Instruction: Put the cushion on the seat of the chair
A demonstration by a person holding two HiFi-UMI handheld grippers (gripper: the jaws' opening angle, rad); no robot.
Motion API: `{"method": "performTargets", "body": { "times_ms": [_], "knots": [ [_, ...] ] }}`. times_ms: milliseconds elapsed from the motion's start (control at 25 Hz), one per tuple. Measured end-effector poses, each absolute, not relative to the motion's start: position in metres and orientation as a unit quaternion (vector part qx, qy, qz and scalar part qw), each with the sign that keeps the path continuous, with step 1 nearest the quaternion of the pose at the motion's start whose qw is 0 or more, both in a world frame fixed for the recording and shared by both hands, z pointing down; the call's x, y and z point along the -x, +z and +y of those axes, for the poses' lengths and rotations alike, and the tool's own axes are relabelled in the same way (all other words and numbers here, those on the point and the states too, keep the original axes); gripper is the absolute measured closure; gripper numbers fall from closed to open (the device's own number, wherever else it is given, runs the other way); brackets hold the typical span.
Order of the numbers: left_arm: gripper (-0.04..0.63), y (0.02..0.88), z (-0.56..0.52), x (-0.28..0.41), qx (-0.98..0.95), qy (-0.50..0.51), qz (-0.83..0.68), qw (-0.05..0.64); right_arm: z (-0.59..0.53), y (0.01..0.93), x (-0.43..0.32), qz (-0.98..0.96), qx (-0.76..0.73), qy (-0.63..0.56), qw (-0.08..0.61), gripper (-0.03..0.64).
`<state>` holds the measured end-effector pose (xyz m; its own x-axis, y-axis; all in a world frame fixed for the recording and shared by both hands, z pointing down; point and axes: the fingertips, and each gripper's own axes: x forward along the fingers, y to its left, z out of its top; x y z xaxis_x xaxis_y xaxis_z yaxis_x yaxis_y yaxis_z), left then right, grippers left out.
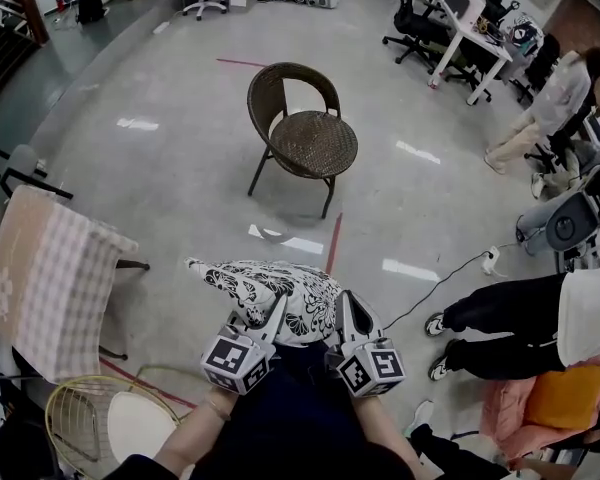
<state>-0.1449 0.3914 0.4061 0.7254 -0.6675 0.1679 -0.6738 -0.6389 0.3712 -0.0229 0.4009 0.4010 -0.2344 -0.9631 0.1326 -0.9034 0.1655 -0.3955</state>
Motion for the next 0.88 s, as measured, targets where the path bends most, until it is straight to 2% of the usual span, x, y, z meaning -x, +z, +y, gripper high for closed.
{"method": "performTargets", "body": {
  "times_ms": [880],
  "knots": [
    [0.572,0.413,0.263,0.064,-0.909,0.029,-0.356,0.216,0.272,0.414,-0.052,0.75,0.616,-0.231,0.073,0.591]
  ]
}}
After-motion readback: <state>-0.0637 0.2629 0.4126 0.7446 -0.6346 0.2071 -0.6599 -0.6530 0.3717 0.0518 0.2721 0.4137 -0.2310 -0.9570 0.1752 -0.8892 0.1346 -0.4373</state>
